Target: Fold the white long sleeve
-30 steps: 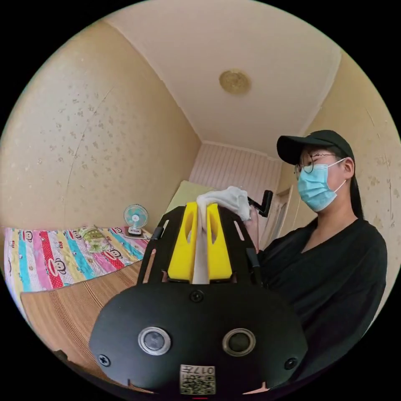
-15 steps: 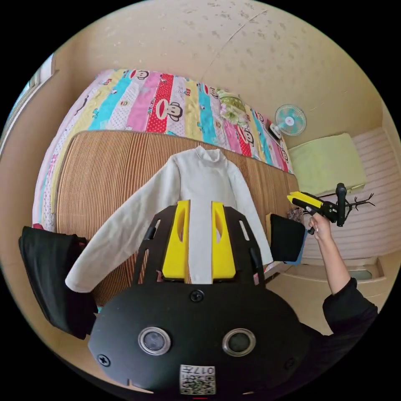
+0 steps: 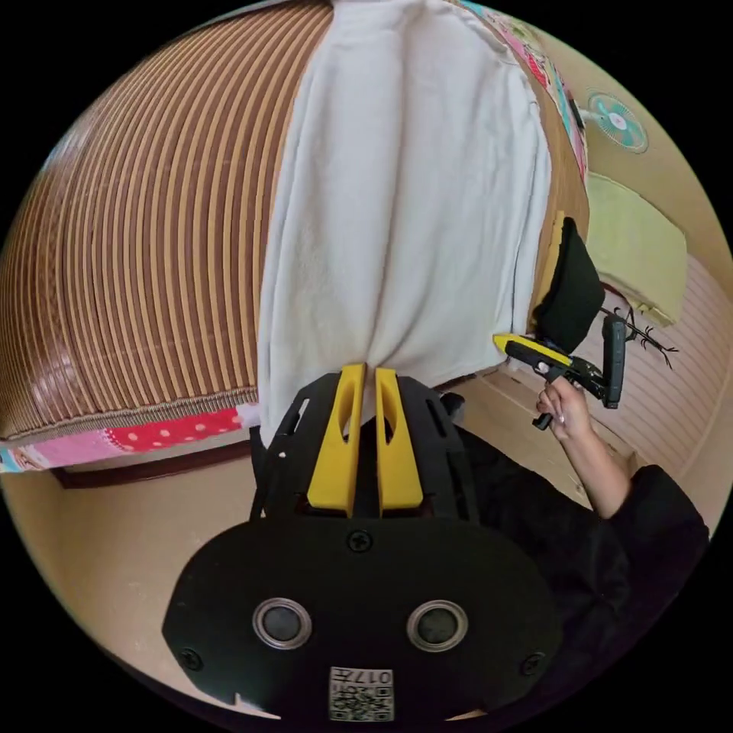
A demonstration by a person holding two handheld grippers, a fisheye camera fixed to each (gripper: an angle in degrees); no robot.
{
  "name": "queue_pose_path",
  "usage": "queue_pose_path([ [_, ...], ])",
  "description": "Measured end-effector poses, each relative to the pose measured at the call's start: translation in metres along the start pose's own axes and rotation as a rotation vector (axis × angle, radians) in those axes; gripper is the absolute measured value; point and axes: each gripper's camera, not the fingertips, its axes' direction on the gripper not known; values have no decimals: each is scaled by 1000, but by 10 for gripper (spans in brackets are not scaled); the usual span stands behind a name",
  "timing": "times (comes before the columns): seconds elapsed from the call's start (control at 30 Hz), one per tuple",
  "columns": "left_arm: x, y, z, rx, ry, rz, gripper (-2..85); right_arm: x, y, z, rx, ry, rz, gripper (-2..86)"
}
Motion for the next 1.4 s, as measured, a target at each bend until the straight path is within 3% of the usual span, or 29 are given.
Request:
queue_pose_path([
  [0.13,-47,70,-61,56,60,-183,49,160,81,-12,134,-595,749,113],
  [0.27,-86,107,-116,127,152,-290,51,231,115,17,145,-715,971,144],
  [0.4,-107,120,-170,130,83,-303,51,264,126,26,220,-697,885,161],
  [0.47,-109,121,-190,129,78,-278,51,270,137,19,340,-778,809,111],
  [0.57,-108,127,-227,161,80,-216,51,274,162,-25,450,-698,759,59],
  [0.73,-112,140,-299,302,143,-171,64,292,208,-214,875,-449,455,37],
  [0.93,-148,147,-356,418,291,-216,70,290,210,-406,1155,-178,256,33],
  [1.1,-164,159,-375,430,325,-200,81,214,144,-427,1083,-160,64,33],
  [1.27,-186,177,-384,501,414,-281,105,64,66,-345,965,-347,-236,34],
  [1.37,-202,179,-392,594,473,-357,128,-16,11,-255,730,-547,-346,35],
  [1.4,-210,178,-395,638,501,-402,138,-36,-8,-216,569,-599,-338,37],
])
